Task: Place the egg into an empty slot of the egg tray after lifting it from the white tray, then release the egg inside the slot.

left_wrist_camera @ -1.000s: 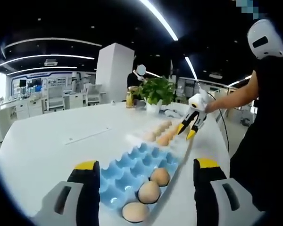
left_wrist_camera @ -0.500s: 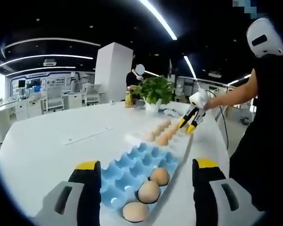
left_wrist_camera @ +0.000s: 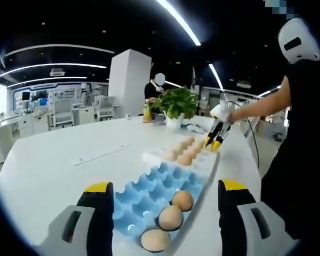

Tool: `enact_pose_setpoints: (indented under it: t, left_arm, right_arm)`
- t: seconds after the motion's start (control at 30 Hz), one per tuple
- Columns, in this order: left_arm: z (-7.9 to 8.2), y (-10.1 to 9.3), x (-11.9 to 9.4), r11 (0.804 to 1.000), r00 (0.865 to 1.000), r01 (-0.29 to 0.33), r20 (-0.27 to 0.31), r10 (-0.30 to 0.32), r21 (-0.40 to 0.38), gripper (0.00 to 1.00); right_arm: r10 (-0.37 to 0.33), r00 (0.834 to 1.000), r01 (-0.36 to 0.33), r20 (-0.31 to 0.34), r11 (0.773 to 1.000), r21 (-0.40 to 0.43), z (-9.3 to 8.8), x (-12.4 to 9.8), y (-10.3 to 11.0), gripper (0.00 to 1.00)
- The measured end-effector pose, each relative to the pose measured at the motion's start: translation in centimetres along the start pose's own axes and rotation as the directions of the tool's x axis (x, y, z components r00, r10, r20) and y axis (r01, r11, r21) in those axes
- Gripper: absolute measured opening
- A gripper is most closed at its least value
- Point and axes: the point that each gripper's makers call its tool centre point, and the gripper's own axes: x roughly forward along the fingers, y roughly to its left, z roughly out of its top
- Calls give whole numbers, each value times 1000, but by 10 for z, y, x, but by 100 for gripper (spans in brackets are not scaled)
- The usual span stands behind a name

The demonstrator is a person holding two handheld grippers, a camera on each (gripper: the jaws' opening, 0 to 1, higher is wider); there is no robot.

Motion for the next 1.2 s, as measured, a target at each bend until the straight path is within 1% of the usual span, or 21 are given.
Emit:
enact_pose_setpoints:
  t: [0.03,0.07,0.17,0.3,0.4,0.43,0.47,0.5,0.57,0.7,0.73,0.77,0.87,0.93,1.0,1.2]
  left_arm:
    - [-1,-1,0,1000,1000,8,-4,-8,-5,77]
    - [-1,-1,0,1000,1000,7,-4,-7,-5,78]
    - [0,2,1,1000,1000,-11,3,11,5,82]
    - [1,3,0,1000,1000,-10,3,10,3,80]
    - [0,4,-1,1000,1000,-13,-3,14,4,79]
    - [0,4,-1,1000,1000,-16,-1,16,2,79]
    - [-1,4,-1,1000,1000,-17,-1,17,0,79]
    - [-1,4,-1,1000,1000,-16,-1,16,-4,78]
    - [-3,1,-2,1000,1000,-7,-7,7,-4,76]
    - [-3,3,-3,1000,1000,-18,-8,18,1,79]
    - [-2,7,-4,999,999,-34,2,34,4,80]
    - [-1,8,-4,999,999,-38,6,38,6,81]
    - [1,10,-4,999,999,-35,6,35,9,80]
    - [1,10,-3,999,999,-35,5,35,10,80]
    - [0,9,-3,999,1000,-31,5,31,11,80]
    - [-1,8,-3,999,1000,-30,2,30,14,80]
  right_arm:
    - [4,1000,-4,-11,1000,-10,0,1,1,25]
    - [7,1000,-8,-26,1000,-24,0,1,2,25]
    - [23,997,-28,-76,998,-65,-1,4,4,25]
    - [37,991,-48,-129,996,-81,0,6,6,26]
    - [43,988,-53,-150,996,-65,0,7,5,25]
    - [33,987,-36,-158,999,-18,-1,6,4,25]
    - [24,986,-26,-162,1000,-6,-1,6,4,25]
    - [25,986,-30,-164,999,-30,0,6,6,25]
    - [12,986,-17,-166,999,-28,-1,5,5,24]
    - [-9,990,-2,-140,997,-75,4,-4,6,24]
    - [-8,991,-3,-136,997,-74,5,-7,6,24]
    - [-7,991,-3,-134,997,-74,6,-8,6,24]
    - [-13,993,3,-121,996,-86,10,-16,7,24]
    - [-10,992,-1,-122,996,-88,11,-17,9,24]
    - [-12,993,-1,-120,994,-108,14,-18,12,24]
    - [-9,993,-5,-121,993,-116,18,-19,14,24]
